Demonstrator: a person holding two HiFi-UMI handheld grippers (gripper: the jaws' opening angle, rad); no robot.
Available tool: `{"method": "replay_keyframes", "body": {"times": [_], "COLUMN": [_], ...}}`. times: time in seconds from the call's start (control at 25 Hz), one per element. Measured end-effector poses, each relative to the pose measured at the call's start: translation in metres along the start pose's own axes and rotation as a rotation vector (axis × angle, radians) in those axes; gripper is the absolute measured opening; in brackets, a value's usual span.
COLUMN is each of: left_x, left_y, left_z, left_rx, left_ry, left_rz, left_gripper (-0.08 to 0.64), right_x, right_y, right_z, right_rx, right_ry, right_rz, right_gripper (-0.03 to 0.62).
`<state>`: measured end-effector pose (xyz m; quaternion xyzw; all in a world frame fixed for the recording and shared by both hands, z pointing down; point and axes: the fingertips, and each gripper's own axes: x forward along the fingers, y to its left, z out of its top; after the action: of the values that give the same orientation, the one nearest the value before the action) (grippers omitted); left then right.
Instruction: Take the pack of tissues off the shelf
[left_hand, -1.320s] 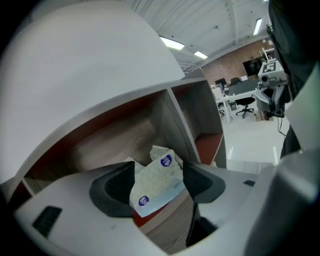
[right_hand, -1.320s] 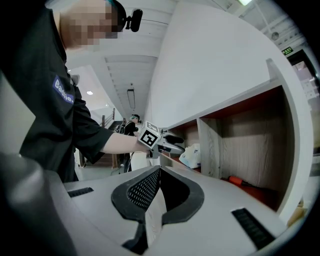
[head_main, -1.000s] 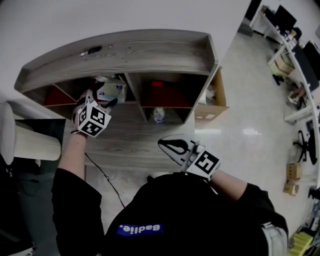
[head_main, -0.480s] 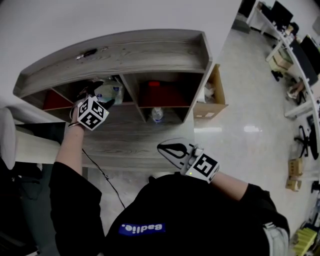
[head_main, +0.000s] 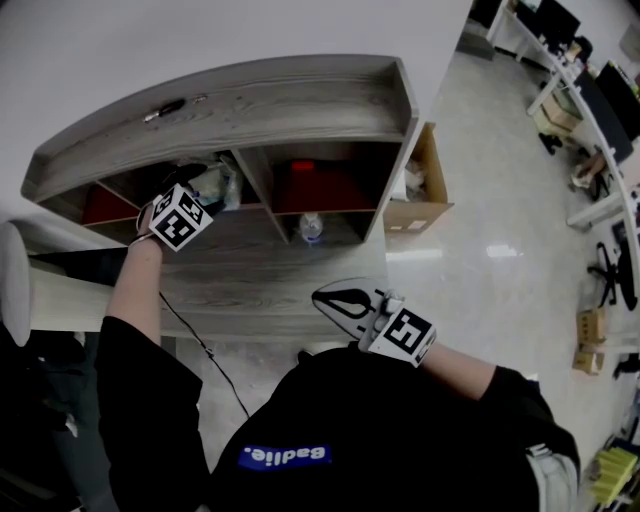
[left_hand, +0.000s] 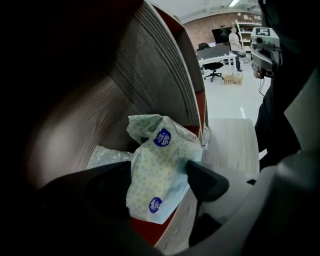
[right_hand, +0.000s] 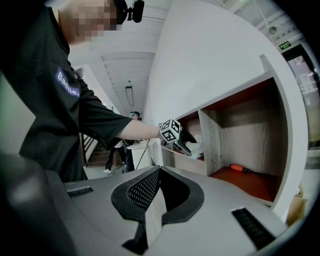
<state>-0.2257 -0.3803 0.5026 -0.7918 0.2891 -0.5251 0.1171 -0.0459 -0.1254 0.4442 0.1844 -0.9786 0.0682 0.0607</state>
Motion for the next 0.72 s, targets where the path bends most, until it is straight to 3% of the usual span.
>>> {"method": "replay_keyframes", "body": {"times": [0.36, 0.52, 0.72], "left_x": [-0.002, -0.002, 0.000], "left_y": [-0.007, -0.014, -0.023], "left_z": [0.001, 0.002, 0.001], "left_rx": [-0.090, -0.078, -0.009], "left_ry": [-0.006, -0.011, 0.015], "left_rz": [-0.106, -0.127, -0.134], "left_gripper": [0.277, 0.216, 0.125], "right_x": [0.003, 0.004, 0.005], "right_y": [0.001, 0.002, 0.006], "right_z": [-0.002, -0.002, -0.002], "right_rx": [0.002, 0.005, -0.004], "right_ry": [0.010, 0.013, 0.014], "right_rz": [0.002, 0.010, 0.022], "right_gripper": [0.029, 0.029, 0.029]}}
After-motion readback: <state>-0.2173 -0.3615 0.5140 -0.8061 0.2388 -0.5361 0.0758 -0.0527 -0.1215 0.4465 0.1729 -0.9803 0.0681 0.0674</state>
